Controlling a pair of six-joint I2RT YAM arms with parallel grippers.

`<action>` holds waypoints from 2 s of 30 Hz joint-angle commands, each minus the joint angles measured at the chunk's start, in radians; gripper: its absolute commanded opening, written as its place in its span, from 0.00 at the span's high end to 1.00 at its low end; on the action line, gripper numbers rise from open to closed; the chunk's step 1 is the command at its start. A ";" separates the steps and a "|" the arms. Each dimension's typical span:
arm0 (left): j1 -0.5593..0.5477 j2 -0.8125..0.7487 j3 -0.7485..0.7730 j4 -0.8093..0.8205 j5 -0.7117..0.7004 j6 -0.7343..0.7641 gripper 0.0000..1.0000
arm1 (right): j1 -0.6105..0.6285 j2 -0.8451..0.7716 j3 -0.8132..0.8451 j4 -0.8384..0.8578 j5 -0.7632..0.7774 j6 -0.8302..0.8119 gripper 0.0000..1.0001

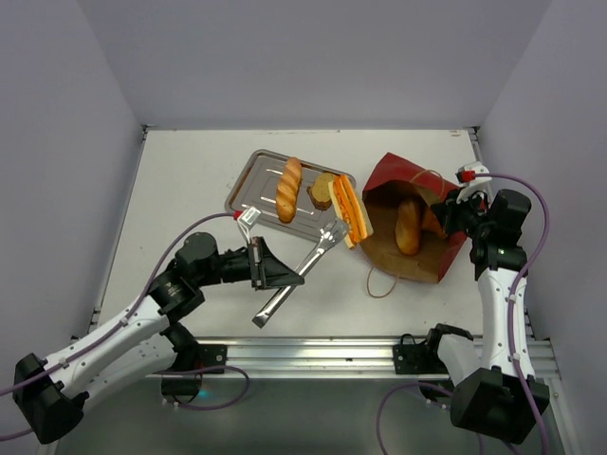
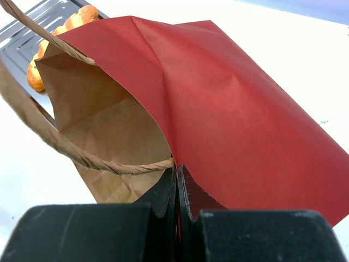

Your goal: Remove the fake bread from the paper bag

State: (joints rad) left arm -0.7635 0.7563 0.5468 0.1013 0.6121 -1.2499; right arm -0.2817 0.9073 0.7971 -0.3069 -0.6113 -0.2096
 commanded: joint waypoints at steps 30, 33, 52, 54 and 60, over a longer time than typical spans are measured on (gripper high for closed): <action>0.362 0.531 0.685 -0.736 -0.612 0.813 1.00 | -0.001 -0.024 0.004 0.034 -0.008 0.006 0.99; 0.362 0.607 0.722 -0.747 -0.692 0.848 1.00 | -0.001 -0.024 0.004 0.031 -0.010 0.006 0.99; 0.359 0.985 1.047 -0.905 -0.857 1.031 1.00 | -0.001 -0.021 0.002 0.029 -0.019 0.004 0.99; 0.354 0.994 1.052 -0.913 -0.873 1.043 1.00 | -0.001 -0.019 0.004 0.029 -0.019 0.004 0.99; 0.340 1.029 1.067 -0.945 -0.904 1.058 1.00 | -0.001 -0.019 0.002 0.029 -0.021 0.004 0.99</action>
State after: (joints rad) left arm -0.4133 1.7851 1.5490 -0.8333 -0.2386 -0.2241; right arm -0.2817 0.8963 0.7963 -0.3065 -0.6186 -0.2100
